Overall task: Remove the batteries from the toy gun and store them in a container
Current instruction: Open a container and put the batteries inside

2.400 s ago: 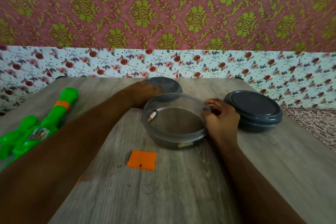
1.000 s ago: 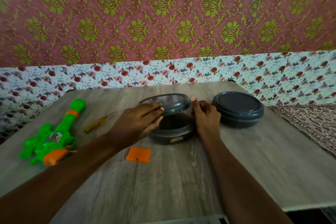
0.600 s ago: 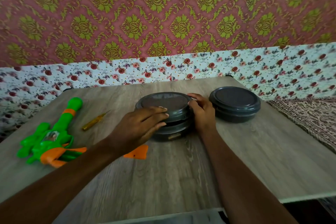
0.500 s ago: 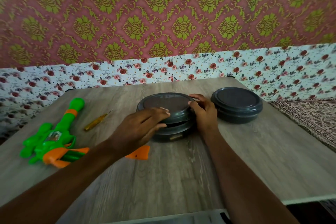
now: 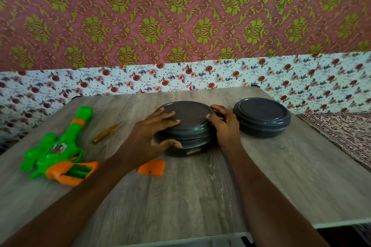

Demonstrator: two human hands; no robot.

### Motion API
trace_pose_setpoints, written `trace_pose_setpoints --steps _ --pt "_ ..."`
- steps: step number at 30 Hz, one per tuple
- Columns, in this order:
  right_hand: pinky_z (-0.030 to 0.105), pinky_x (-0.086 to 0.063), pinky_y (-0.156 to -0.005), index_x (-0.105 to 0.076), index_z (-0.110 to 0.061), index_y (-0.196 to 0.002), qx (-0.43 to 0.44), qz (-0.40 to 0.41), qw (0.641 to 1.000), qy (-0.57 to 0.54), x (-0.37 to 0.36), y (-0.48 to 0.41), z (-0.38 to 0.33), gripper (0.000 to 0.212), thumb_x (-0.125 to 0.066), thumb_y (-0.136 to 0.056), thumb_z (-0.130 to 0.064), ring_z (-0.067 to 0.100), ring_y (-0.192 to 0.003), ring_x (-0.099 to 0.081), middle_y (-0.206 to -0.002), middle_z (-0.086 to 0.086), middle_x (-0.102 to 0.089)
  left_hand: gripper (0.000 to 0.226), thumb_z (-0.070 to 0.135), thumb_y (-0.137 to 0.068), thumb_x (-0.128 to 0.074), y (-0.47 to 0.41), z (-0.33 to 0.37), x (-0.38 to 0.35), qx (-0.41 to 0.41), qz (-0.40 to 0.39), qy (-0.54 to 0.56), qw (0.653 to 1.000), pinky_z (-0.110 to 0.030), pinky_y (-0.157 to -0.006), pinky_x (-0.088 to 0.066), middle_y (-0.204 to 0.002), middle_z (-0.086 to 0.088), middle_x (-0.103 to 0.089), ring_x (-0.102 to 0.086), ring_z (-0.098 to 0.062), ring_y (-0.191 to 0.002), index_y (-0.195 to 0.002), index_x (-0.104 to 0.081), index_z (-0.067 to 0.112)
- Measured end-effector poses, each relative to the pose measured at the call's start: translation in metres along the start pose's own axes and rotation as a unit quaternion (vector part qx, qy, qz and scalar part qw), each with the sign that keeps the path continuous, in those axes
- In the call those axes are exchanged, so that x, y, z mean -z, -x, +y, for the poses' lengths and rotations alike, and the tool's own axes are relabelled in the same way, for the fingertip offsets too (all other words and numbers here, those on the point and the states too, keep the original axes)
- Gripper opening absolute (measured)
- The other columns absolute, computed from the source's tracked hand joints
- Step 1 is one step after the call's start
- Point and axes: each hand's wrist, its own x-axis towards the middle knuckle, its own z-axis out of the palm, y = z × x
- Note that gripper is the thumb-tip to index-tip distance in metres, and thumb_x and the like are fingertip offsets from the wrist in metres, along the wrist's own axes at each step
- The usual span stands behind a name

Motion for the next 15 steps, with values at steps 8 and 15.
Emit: trace_pose_setpoints --steps 8,15 --pt "0.031 -0.053 -0.092 -0.069 -0.020 -0.126 -0.003 0.001 1.000 -0.006 -0.001 -0.004 0.004 0.035 -0.069 -0.092 -0.025 0.020 -0.112 -0.063 -0.105 -0.013 -0.063 0.051 0.061 -0.099 -0.058 -0.004 0.016 0.002 0.136 0.064 0.121 0.981 -0.025 -0.116 -0.035 -0.153 -0.001 -0.057 -0.046 -0.015 -0.147 -0.130 -0.074 0.023" --pt "0.031 -0.045 -0.096 -0.057 -0.016 -0.144 -0.039 -0.016 0.998 -0.039 -0.002 -0.010 0.010 0.049 -0.066 -0.097 -0.027 0.017 -0.111 -0.059 -0.123 -0.001 -0.061 0.075 0.057 -0.081 -0.078 -0.043 -0.002 -0.013 0.508 0.090 0.362 0.776 -0.055 -0.106 -0.053 -0.137 -0.016 -0.061 -0.062 -0.034 -0.121 -0.134 -0.054 0.010"
